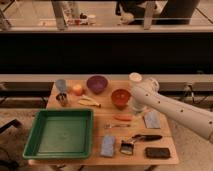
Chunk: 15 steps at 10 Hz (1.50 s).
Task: Place pepper in red bowl
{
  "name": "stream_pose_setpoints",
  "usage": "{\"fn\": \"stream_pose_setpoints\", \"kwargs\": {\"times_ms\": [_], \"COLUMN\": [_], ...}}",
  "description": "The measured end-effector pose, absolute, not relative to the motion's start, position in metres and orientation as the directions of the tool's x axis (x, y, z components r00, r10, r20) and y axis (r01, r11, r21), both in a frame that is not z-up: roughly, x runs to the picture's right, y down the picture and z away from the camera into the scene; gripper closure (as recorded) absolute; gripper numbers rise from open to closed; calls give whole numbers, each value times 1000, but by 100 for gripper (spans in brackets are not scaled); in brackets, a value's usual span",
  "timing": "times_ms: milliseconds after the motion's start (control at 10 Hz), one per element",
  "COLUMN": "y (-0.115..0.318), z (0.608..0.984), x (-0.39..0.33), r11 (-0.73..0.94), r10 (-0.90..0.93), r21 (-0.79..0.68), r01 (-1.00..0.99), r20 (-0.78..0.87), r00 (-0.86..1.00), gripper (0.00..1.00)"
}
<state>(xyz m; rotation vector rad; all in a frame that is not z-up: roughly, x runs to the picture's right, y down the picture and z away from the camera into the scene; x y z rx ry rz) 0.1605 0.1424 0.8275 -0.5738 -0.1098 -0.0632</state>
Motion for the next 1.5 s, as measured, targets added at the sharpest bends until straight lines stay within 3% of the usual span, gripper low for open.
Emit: {"fn": "stream_pose_setpoints", "kwargs": {"times_ms": [800, 1500], "y": [152, 165], "z": [827, 850], "x": [168, 173], "r11": [817, 818], "r10": [-78, 31], "r21": [-561, -572], "r01": [138, 67], "r20": [130, 159], "r00": [989, 987], "gripper": [20, 20]}}
